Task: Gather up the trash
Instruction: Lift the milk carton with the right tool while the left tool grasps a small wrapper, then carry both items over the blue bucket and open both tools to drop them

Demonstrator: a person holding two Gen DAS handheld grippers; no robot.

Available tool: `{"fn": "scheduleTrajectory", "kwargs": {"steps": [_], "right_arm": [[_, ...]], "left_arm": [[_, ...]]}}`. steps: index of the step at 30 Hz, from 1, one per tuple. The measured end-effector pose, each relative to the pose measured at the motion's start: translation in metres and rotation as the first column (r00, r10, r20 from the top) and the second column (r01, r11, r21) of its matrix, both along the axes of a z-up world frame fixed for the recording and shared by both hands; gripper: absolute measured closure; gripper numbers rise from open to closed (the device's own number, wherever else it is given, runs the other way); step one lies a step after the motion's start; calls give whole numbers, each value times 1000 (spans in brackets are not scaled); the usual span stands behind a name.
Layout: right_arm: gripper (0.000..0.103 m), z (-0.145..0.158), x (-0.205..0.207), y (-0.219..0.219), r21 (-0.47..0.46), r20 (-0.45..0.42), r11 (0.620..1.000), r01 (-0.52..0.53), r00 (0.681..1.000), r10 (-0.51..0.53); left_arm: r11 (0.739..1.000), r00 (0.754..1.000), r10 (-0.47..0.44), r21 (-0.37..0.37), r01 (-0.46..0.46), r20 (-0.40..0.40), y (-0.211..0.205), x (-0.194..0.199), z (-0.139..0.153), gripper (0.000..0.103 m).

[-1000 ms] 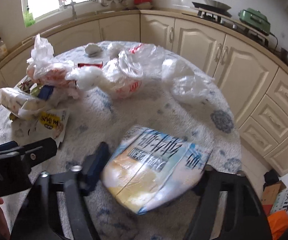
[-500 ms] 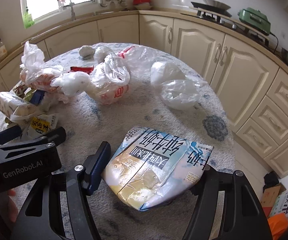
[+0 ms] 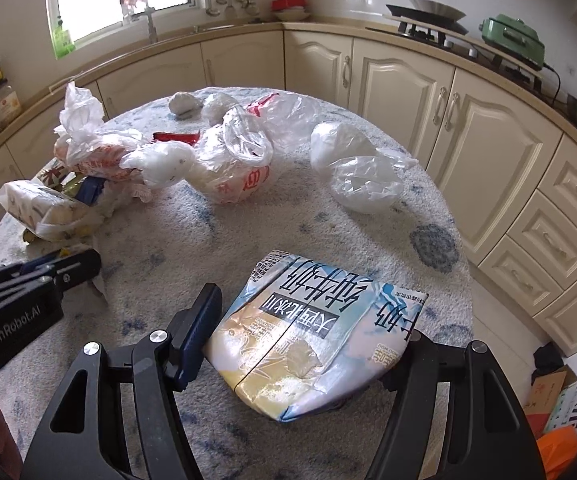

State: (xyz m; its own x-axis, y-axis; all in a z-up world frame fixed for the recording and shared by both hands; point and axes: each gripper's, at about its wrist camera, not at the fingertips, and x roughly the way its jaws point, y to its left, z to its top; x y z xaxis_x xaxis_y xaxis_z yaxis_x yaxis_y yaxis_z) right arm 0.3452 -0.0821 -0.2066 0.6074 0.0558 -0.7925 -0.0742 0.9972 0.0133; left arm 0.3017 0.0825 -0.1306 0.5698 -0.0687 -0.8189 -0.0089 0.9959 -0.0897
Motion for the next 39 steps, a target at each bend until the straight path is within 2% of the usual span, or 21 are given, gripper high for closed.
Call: {"fn": "scheduleTrajectory", "kwargs": {"steps": [5,16,25,31,36,39], "right_arm": [[36,8,-12,4,2,18,1000,-1,1000,1],[36,28,-42,-2,-4,69,1000,23,997,-23],[36,38,-67,-29,-10,99,995,100,990,-98],[36,42,-90,-71,-12,111,978,210,972,-208],[36,43,-111,-113,-16,112,946,325,940,-321],[36,42,-126,-141,-24,105,915,403,911,-398]], "left_arm": [[999,999,-47,-12,47,2,1,-14,12,94],[995,994,-101,-20,102,49,-2,-61,34,94],[980,977,-197,-5,198,77,-36,-87,48,94],[952,949,-306,6,306,73,-77,-95,50,94],[906,904,-422,25,422,65,-126,-99,46,94],[877,875,-481,17,481,47,-155,-97,40,94]]}}
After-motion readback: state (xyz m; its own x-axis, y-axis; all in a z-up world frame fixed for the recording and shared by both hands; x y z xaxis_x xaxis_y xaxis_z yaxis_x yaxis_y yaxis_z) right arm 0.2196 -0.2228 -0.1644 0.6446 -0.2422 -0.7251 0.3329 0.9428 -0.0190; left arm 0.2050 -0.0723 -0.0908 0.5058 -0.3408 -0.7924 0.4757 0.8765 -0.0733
